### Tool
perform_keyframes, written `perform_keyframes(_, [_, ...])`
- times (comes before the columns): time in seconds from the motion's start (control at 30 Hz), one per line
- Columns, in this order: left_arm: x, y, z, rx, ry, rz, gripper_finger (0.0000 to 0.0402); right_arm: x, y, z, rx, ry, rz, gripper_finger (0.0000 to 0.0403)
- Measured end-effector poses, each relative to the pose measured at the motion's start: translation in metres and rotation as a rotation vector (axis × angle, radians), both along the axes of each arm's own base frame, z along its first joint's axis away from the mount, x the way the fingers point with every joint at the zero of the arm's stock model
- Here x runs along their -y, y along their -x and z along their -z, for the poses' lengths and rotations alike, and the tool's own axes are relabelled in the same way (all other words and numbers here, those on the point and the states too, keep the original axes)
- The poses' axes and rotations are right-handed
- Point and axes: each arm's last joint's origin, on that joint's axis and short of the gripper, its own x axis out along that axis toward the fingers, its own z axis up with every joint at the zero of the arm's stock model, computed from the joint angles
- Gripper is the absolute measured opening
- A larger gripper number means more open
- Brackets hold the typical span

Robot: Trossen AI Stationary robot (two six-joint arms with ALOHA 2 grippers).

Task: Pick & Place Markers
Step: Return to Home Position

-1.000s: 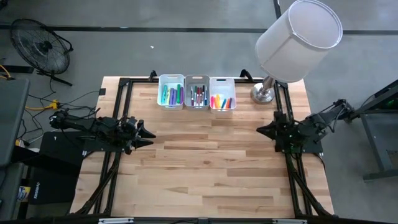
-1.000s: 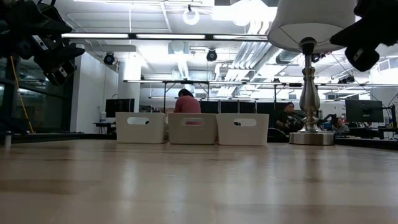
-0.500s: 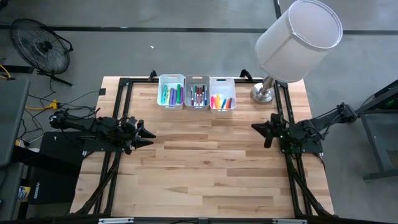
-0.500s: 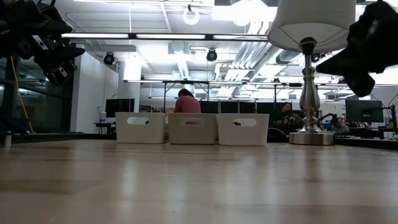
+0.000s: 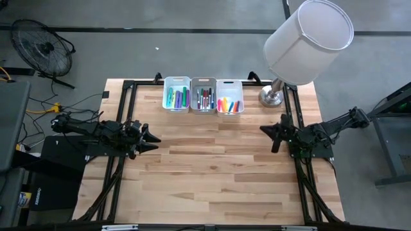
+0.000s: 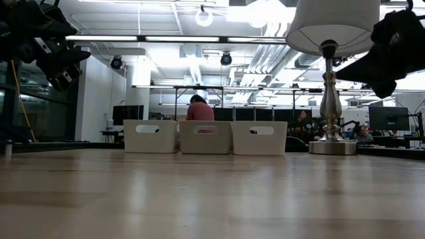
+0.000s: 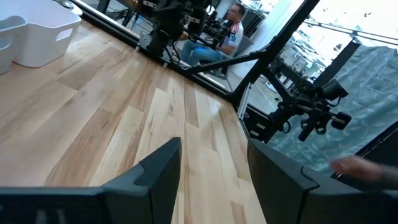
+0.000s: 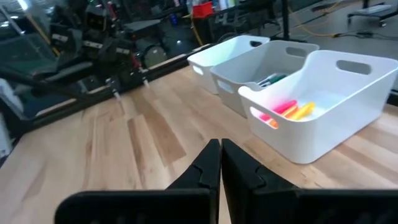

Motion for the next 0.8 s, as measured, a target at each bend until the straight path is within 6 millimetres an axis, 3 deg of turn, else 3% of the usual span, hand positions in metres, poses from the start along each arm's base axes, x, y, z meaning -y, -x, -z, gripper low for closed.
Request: perform_keyframes(0.8, [0.0,0.0,0.0,0.0,0.0,0.0,0.0181,-0.0036,-0.001,0.0004,-0.009,-0.033,-0.125,0.0006])
